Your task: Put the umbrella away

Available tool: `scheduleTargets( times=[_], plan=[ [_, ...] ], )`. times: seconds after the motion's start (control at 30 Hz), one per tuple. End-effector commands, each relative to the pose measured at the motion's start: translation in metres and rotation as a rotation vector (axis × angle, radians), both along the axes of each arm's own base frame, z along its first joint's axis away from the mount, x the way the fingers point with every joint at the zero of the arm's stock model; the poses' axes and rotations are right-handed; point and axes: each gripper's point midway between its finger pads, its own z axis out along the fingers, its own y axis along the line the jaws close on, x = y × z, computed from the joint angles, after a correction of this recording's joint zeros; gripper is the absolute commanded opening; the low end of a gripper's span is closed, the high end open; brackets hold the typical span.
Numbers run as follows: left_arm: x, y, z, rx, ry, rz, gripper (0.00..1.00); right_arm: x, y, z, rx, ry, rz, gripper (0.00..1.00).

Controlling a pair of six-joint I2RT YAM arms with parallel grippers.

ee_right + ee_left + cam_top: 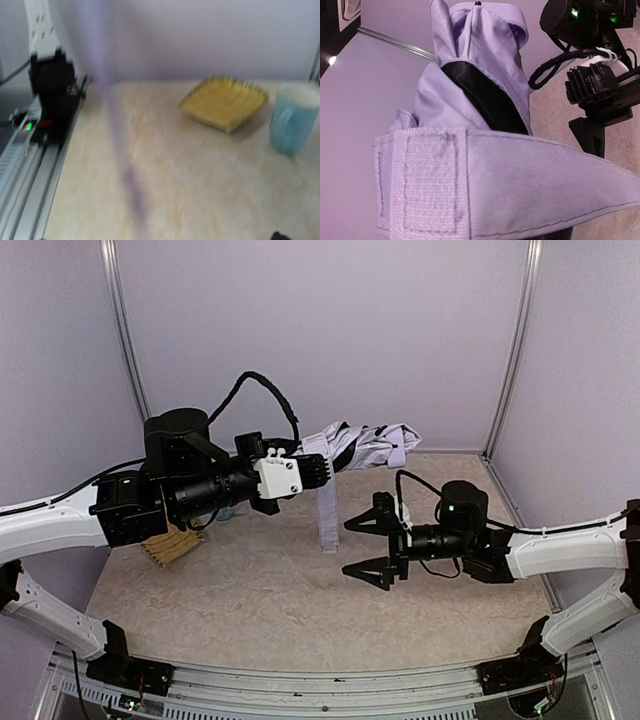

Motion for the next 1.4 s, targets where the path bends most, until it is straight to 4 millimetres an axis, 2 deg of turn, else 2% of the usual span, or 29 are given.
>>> scheduleTargets(
  times=[0.0, 0.07, 0.2, 0.23, 0.33, 0.43, 0.47, 0.6, 0.73, 0.83, 0.9, 1.0, 1.07, 1.2, 1.3, 1.37],
  plan=[
    [-0.004, 0.0, 0.045, -0.126, -0.044, -0.018, 0.0, 0.011, 0.012, 0.028, 0.114, -0.029, -0.03, 0.92],
    [-0.005, 0.0, 0.046, -0.13, -0.044, -0.023, 0.0, 0.005, 0.02, 0.027, 0.106, -0.021, 0.026, 0.88],
    [-0.004, 0.001, 0.048, -0.135, -0.046, -0.017, 0.0, -0.015, 0.034, 0.009, 0.049, -0.025, 0.116, 0.84],
    [-0.004, 0.0, 0.048, -0.134, -0.046, -0.018, 0.0, -0.018, 0.034, 0.007, 0.052, -0.017, 0.127, 0.77],
    [-0.004, -0.001, 0.046, -0.128, -0.04, -0.021, 0.0, -0.022, 0.033, 0.011, 0.079, -0.012, 0.15, 0.34],
    [-0.004, -0.001, 0.043, -0.125, -0.031, -0.02, 0.0, -0.026, 0.031, 0.021, 0.117, -0.027, 0.16, 0.05],
    [-0.004, -0.001, 0.042, -0.123, -0.026, -0.021, 0.0, -0.026, 0.029, 0.023, 0.127, -0.034, 0.158, 0.0],
    [-0.003, 0.003, 0.042, -0.13, -0.019, -0.011, 0.0, -0.021, 0.027, 0.019, 0.1, -0.029, 0.117, 0.0],
    [-0.009, 0.009, 0.058, -0.184, 0.006, -0.049, 0.0, -0.01, 0.018, 0.0, 0.045, -0.021, 0.041, 0.0],
    [-0.031, 0.007, 0.063, -0.195, 0.048, -0.165, 0.0, 0.018, -0.008, -0.017, 0.032, 0.019, -0.074, 0.0],
    [-0.052, 0.004, 0.059, -0.177, 0.095, -0.269, 0.0, 0.045, -0.024, -0.017, 0.03, 0.024, -0.155, 0.0],
    [-0.091, -0.004, 0.04, -0.119, 0.201, -0.45, 0.0, 0.089, -0.042, -0.001, 0.005, -0.06, -0.269, 0.0],
    [-0.115, -0.009, 0.017, -0.052, 0.296, -0.559, 0.0, 0.115, -0.051, 0.02, -0.003, -0.121, -0.311, 0.0],
    [-0.143, -0.017, -0.051, 0.109, 0.53, -0.673, 0.0, 0.161, -0.064, 0.08, -0.019, -0.263, -0.368, 0.0],
    [-0.152, -0.018, -0.111, 0.228, 0.723, -0.675, 0.0, 0.168, -0.055, 0.127, -0.04, -0.381, -0.328, 0.0],
    [-0.147, -0.021, -0.151, 0.273, 0.842, -0.618, 0.0, 0.155, -0.048, 0.161, -0.01, -0.439, -0.279, 0.0]
  ],
)
